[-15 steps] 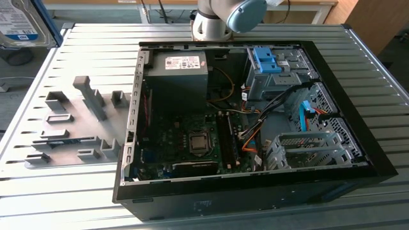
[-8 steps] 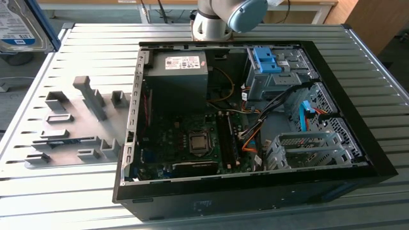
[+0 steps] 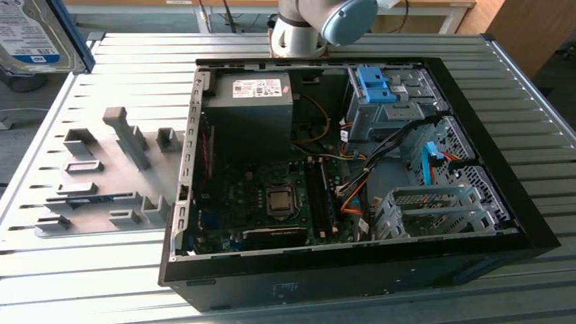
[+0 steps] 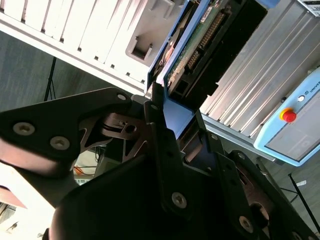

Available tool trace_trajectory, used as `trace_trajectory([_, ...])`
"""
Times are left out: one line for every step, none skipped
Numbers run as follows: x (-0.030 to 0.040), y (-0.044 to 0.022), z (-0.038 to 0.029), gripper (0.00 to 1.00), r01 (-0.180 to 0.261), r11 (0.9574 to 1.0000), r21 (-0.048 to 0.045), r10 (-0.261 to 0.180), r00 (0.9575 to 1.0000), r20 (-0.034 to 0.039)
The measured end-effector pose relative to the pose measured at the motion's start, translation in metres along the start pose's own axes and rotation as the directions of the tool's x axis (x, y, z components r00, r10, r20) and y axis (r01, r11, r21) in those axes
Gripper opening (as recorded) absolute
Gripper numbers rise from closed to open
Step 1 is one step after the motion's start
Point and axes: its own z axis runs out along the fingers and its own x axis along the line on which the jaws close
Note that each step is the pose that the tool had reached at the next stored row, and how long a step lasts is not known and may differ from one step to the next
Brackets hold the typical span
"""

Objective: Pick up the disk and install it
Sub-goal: 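Pick up the disk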

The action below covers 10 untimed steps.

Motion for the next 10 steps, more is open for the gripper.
trace_trajectory([-0.0001, -0.002, 0.0001, 0.36, 0.0, 1.0, 0.0001, 0.0, 1.0, -0.0001])
trace_trajectory([-0.0001, -0.0039, 0.0003, 0.36, 0.0, 1.0, 0.0001, 0.0, 1.0, -0.0004])
trace_trajectory([-0.0001, -0.0061, 0.0004, 0.36, 0.0, 1.0, 0.0001, 0.0, 1.0, -0.0007])
trace_trajectory([-0.0001, -0.0081, 0.0005, 0.36, 0.0, 1.0, 0.0002, 0.0, 1.0, -0.001])
trace_trajectory([-0.0002, -0.01, 0.0006, 0.36, 0.0, 1.0, 0.0001, 0.0, 1.0, -0.0012])
trace_trajectory([-0.0002, -0.0117, 0.0007, 0.36, 0.0, 1.0, 0.0002, 0.0, 1.0, -0.0015])
trace_trajectory([-0.0002, -0.0131, 0.0008, 0.36, 0.0, 1.0, 0.0002, 0.0, 1.0, -0.0017])
trace_trajectory([-0.0002, -0.0143, 0.0008, 0.36, 0.0, 1.0, 0.0002, 0.0, 1.0, -0.0019])
trace_trajectory([-0.0003, -0.0154, 0.0008, 0.36, 0.0, 1.0, 0.0001, 0.0, 1.0, -0.0021])
trace_trajectory([-0.0003, -0.016, 0.0009, 0.36, 0.0, 1.0, 0.0001, 0.0, 1.0, -0.0021])
